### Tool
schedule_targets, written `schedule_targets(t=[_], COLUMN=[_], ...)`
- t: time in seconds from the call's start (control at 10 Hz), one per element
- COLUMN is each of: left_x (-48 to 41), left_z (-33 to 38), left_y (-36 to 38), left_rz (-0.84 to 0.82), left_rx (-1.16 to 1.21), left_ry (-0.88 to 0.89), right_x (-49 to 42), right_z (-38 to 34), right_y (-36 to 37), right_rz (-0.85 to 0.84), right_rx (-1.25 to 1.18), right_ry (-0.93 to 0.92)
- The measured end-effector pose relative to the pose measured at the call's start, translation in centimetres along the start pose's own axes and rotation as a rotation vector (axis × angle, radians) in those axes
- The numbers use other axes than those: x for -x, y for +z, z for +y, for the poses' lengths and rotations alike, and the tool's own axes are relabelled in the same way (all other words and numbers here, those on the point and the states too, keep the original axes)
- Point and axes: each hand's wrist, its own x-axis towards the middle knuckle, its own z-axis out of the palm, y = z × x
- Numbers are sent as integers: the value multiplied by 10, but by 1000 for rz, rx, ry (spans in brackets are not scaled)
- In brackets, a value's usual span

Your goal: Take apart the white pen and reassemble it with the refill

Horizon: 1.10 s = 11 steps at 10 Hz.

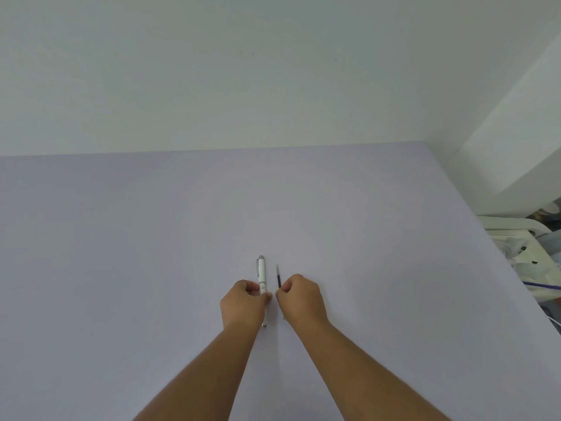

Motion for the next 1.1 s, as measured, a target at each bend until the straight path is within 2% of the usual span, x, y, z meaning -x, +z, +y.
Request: schedule_targets(t=[0.9,1.1], left_x=[-2,2], left_z=[-6,3], left_y=[-5,-17], left_rz=[13,33], left_rx=[-127,-193], left_ry=[66,158], right_x=[-2,0], right_z=[4,-2], right_y=[1,-8], right_rz=[33,126], right_rx=[-30,-42], right_ry=[-14,-121])
